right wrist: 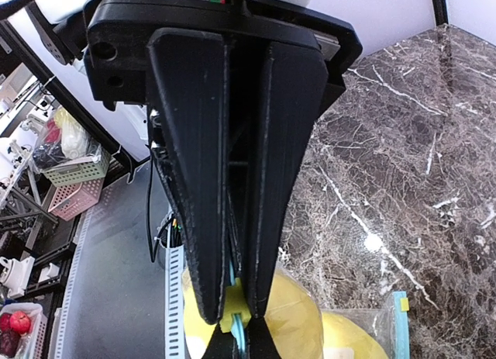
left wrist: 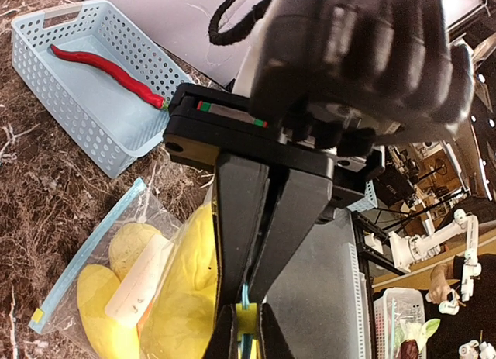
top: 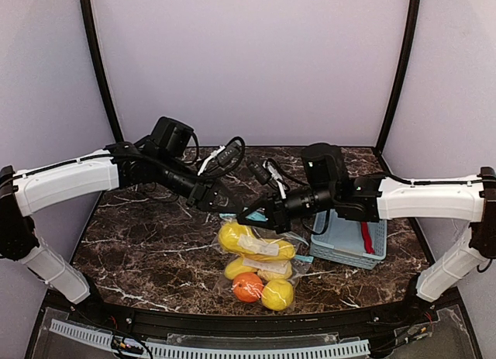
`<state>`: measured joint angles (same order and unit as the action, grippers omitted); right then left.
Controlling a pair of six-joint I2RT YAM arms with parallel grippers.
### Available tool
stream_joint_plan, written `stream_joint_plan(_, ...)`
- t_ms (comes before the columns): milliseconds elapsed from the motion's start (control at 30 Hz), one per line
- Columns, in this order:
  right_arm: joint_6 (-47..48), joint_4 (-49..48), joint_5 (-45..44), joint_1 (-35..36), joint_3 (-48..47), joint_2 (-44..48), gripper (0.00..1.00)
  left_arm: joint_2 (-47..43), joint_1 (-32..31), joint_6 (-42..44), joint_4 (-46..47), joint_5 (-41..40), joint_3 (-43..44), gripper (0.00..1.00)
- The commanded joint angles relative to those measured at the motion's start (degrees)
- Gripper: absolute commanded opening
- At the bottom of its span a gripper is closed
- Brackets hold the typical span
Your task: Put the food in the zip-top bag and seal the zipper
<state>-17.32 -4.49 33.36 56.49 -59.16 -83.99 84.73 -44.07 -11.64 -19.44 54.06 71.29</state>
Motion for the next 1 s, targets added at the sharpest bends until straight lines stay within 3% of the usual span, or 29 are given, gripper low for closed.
stream_joint_plan(0,-2.38,1.34,-0.28,-0.65,-0.44,0.92,0.0,-2.45,0.1,9.29,-10.71,-2.18,2.31,0.01)
stream_joint_plan(300,-3.56,4.2,3.87,-2.97,-0.22,1.03,0.0,-2.04,1.95,17.97,-18.15,-4.27,3.49,0.01)
stream_joint_plan(967,-2.54,8.32,2.03,-5.15,0.63,2.09,0.0,-2.89,5.63,21.35,-22.93,-3.79,4.15,0.01)
